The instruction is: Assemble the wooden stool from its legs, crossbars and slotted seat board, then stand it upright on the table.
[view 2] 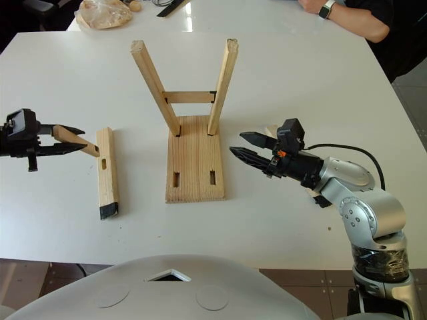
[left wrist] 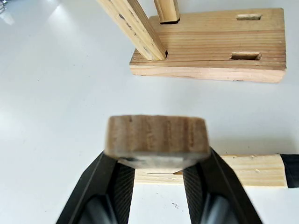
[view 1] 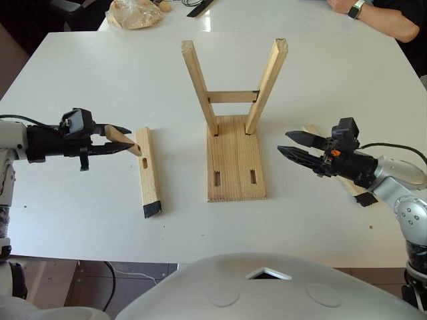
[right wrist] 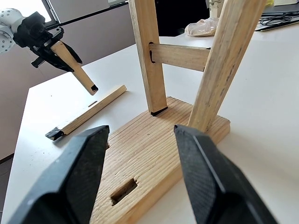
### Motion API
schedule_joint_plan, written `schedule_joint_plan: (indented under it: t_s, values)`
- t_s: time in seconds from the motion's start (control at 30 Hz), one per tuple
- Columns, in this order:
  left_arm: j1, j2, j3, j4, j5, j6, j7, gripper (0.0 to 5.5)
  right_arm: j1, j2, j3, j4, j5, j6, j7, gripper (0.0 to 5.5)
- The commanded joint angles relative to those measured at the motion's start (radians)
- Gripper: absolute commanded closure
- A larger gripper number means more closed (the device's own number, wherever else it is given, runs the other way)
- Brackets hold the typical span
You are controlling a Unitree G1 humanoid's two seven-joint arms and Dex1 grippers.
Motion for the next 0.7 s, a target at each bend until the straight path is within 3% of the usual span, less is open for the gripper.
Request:
schedule_joint_plan:
  t_s: [0.03,0.7]
  values:
    - [-0.018,-0.002,-0.031,0.042,0.023,-0.033,-0.048,4.2,0.012,0.003,0.006,0.001,-0.028,-0.022,-0.009,2.94]
    - [-0.021,-0.049,-0.018,-0.017,-0.027,0.068,-0.034,4.2,0.011,0.001,0.045,0.016,-0.096,-0.059,-0.01,2.94]
